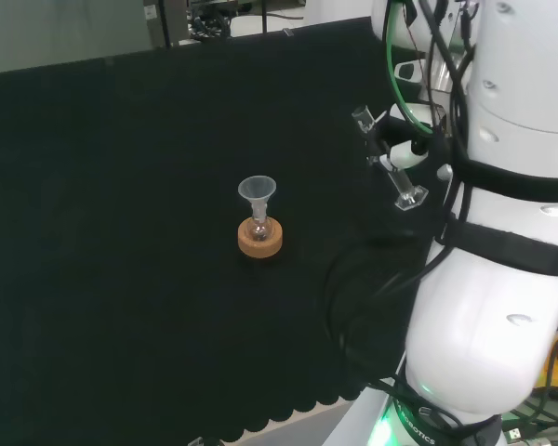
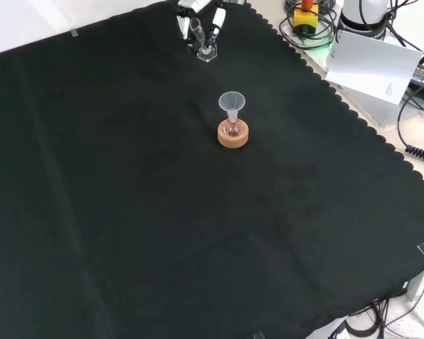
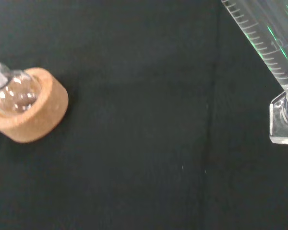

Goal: Pour the water from the graduated cylinder into the round-bottom flask.

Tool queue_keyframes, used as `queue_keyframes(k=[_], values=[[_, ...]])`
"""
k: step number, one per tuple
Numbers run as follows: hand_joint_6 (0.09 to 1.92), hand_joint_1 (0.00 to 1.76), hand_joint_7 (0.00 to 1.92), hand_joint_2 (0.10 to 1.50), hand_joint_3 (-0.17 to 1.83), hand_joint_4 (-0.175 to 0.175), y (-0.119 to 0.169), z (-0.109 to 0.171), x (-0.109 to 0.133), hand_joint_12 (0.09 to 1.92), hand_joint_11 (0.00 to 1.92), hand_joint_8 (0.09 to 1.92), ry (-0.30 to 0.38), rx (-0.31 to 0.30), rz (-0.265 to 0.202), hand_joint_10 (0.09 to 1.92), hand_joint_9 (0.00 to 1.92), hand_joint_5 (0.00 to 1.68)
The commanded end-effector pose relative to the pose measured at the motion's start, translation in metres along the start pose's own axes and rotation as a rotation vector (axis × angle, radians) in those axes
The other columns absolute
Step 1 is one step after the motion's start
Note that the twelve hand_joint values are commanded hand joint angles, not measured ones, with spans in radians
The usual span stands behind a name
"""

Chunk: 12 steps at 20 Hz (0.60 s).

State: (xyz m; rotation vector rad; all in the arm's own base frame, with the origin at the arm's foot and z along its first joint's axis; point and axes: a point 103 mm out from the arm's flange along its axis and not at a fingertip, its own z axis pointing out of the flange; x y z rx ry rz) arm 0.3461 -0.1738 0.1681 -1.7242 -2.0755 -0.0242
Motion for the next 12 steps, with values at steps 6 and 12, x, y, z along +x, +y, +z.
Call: queue_keyframes(k=[6,12], values=[[1.1,1.13,1.27,1.15,-0.01,-0.15,-0.005,-0.007,0.063,0.72,1.29,0.33,-0.194,0.177,-0.16,0.09,1.42,0.93],[1.1,1.13,1.27,1.15,-0.01,-0.149,-0.002,-0.009,0.071,0.72,1.28,0.33,-0.225,0.21,-0.166,0.09,1.42,0.93]])
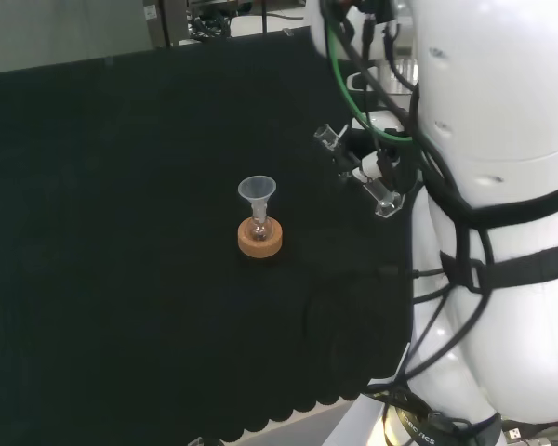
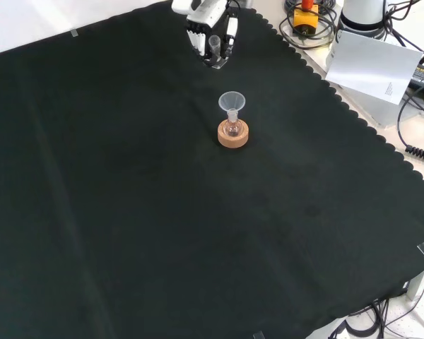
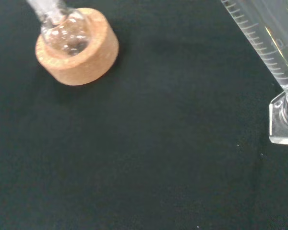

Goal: Pour the water from the graduated cylinder into the round-bottom flask.

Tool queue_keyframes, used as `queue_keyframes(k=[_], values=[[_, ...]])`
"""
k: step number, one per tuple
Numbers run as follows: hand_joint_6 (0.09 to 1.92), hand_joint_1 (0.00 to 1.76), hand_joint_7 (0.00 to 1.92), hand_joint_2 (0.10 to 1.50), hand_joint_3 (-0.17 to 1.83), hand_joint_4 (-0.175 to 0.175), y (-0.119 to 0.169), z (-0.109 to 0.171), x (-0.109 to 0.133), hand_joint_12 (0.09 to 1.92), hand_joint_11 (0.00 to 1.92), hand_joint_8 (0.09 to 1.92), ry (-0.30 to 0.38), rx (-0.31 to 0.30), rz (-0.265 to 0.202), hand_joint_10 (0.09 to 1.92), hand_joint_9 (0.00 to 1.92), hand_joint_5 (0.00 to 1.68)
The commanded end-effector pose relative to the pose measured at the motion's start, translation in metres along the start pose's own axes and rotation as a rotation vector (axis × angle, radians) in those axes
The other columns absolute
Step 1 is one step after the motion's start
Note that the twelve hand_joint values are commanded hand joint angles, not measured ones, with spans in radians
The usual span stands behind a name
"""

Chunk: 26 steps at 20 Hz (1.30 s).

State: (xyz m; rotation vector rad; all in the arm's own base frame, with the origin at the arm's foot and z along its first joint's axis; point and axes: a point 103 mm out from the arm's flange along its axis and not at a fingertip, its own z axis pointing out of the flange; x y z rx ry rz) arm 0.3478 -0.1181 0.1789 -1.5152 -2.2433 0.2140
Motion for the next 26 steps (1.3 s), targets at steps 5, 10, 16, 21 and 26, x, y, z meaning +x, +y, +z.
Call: queue_keyframes(k=[5,10,16,21,26], values=[[1.1,1.13,1.27,1.15,-0.01,-0.147,-0.008,-0.017,0.022,0.72,1.28,0.33,-0.111,0.111,-0.021,0.09,1.42,0.93],[1.1,1.13,1.27,1.15,-0.01,-0.146,-0.002,-0.016,0.028,0.72,1.28,0.33,-0.146,0.173,-0.018,0.09,1.42,0.93],[1.1,1.13,1.27,1.15,-0.01,-0.146,0.01,-0.016,0.034,0.72,1.28,0.32,-0.161,0.24,-0.008,0.09,1.42,0.93],[1.1,1.13,1.27,1.15,-0.01,-0.146,0.019,-0.019,0.039,0.72,1.28,0.32,-0.199,0.301,0.016,0.09,1.42,0.93],[1.1,1.13,1.27,1.15,-0.01,-0.146,0.029,-0.021,0.045,0.72,1.29,0.32,-0.234,0.345,0.038,0.09,1.43,0.93]])
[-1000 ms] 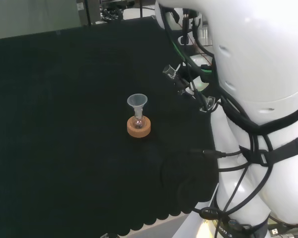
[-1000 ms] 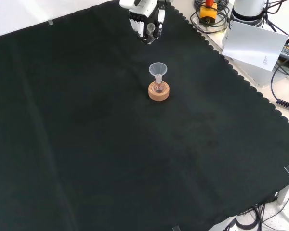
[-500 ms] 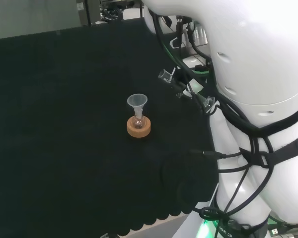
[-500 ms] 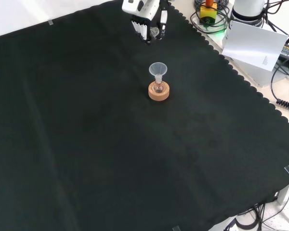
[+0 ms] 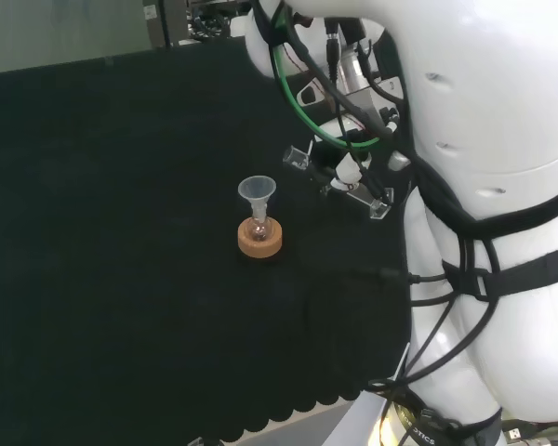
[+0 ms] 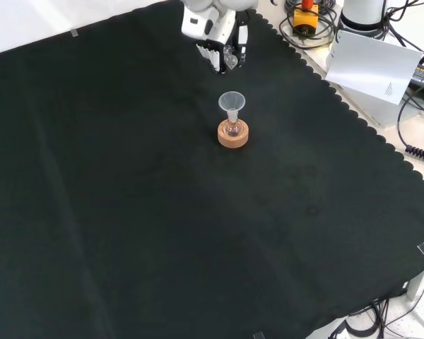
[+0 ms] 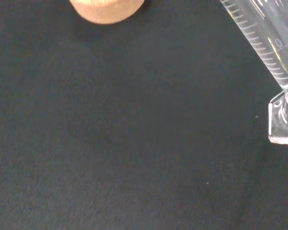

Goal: Pour the water from the graduated cylinder into the round-bottom flask.

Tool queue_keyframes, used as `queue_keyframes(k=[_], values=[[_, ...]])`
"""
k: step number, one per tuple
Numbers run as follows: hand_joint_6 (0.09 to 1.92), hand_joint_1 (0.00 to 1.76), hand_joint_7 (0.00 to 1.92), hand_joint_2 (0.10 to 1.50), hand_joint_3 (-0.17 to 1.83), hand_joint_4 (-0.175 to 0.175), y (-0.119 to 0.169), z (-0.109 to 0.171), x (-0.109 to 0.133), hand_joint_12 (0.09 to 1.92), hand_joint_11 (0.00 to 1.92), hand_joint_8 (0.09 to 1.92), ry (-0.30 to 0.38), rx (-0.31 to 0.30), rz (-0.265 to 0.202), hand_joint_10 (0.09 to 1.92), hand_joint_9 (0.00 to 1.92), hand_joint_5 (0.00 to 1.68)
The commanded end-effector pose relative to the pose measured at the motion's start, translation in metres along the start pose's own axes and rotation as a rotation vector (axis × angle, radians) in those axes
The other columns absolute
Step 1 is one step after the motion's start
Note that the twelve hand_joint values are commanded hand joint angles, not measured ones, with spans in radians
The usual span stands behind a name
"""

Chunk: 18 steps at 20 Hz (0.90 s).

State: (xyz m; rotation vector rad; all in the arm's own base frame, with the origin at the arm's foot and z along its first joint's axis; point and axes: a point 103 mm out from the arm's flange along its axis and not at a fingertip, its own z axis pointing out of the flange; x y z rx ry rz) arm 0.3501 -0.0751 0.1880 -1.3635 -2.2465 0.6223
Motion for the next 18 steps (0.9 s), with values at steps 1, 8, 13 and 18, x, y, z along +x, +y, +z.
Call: queue_keyframes(k=[1,8,13,18], values=[[1.1,1.13,1.27,1.15,-0.01,-0.146,0.01,-0.021,0.002,0.72,1.29,0.32,-0.071,0.088,0.071,0.09,1.43,0.93],[1.1,1.13,1.28,1.15,-0.01,-0.146,0.019,-0.03,0.009,0.72,1.29,0.32,-0.115,0.125,0.1,0.09,1.43,0.93],[1.1,1.13,1.28,1.15,-0.01,-0.147,0.023,-0.037,0.011,0.72,1.29,0.32,-0.133,0.15,0.113,0.09,1.43,0.93],[1.1,1.13,1.28,1.15,-0.01,-0.147,0.023,-0.04,0.011,0.72,1.29,0.32,-0.147,0.166,0.127,0.09,1.43,0.93]])
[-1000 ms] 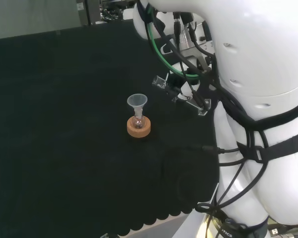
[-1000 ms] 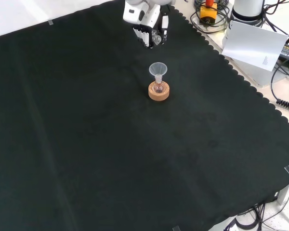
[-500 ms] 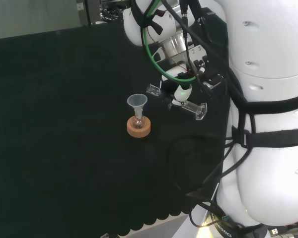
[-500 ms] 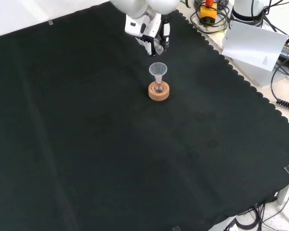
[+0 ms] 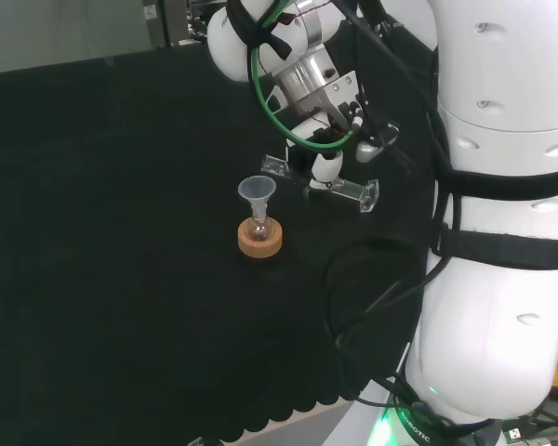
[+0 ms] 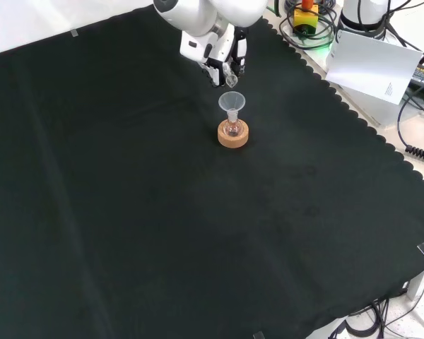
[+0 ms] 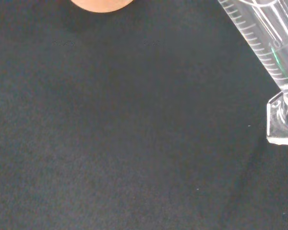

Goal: Pour the water from the graduated cylinder into the round-bottom flask.

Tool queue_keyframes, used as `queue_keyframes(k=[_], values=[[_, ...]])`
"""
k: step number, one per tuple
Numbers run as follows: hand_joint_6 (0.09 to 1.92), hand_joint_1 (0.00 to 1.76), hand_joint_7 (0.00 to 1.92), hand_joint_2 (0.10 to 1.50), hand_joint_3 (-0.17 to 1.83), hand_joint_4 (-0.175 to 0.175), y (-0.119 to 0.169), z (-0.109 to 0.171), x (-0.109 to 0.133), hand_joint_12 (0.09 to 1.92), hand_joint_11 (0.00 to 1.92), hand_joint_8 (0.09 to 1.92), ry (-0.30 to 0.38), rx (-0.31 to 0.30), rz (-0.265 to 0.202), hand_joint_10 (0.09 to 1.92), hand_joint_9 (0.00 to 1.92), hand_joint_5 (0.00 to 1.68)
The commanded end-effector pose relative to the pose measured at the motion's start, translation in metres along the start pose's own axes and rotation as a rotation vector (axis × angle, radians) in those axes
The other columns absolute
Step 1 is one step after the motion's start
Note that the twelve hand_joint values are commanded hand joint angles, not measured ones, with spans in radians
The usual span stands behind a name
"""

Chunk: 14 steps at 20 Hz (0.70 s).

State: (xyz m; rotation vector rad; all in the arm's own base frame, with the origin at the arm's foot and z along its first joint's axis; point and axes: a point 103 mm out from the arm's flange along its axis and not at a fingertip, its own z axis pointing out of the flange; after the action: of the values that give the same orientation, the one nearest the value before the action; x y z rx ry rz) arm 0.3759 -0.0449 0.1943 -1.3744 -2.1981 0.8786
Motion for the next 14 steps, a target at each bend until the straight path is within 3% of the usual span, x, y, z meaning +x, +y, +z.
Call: queue_keyframes(k=[1,14], values=[[1.1,1.13,1.28,1.15,-0.01,-0.147,-0.0055,-0.0147,-0.0083,0.72,1.29,0.32,-0.04,0.032,0.061,0.09,1.43,0.93],[1.1,1.13,1.28,1.15,0.0,-0.148,-0.006,-0.0128,-0.0044,0.72,1.29,0.32,-0.076,0.09,0.073,0.09,1.43,0.93]])
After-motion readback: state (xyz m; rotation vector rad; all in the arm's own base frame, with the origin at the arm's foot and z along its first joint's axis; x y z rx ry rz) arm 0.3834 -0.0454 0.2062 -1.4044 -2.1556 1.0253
